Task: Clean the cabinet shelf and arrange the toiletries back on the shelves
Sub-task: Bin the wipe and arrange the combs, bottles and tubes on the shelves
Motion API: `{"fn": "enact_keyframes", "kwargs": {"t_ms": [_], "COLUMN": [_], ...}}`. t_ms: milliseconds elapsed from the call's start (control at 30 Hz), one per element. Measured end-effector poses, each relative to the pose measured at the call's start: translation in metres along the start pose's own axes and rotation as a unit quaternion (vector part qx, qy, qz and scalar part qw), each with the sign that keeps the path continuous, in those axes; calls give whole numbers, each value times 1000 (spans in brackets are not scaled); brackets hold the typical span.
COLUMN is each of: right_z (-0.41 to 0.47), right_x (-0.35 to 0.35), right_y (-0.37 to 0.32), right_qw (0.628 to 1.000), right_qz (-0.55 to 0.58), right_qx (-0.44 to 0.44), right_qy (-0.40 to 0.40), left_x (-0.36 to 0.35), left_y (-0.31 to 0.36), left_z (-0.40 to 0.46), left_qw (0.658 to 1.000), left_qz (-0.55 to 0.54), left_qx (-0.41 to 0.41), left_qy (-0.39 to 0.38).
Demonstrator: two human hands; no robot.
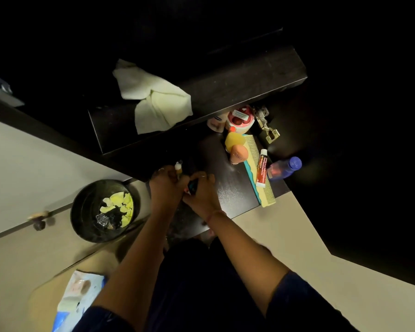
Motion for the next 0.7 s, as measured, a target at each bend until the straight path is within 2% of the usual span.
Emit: {"fn": "enact_keyframes", "kwargs": {"t_ms": [200, 300, 467, 700], "right_z": [-33, -40, -29, -9], "right_x": [58, 87, 112, 104], "right_y": [33, 51, 61, 56], "right_qw": [990, 981, 982, 981], "right_qz": [73, 75, 5, -11], "right_qx": [-18, -52, -87, -75], "right_qy": [120, 172, 168, 179], "left_x": [-11, -34, -66, -92], "left_y": [27, 46, 67, 71], "left_z": [2, 1, 6, 14], "left_qw": [995, 992, 993, 993], "left_qz": [-65, -84, -28, -74], "left_qx": [-73, -90, -98, -62], "left_qy": [25, -18, -59, -61]}}
Point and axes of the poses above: each hand's wrist, its own z-axis towards the middle knuckle, its own x-axis out of the back of the hand, y = z × x, the point moved 4 cm from there along z, towards the middle knuckle, and after that the axes turned 5 degrees about z, right-handed, at the moved point
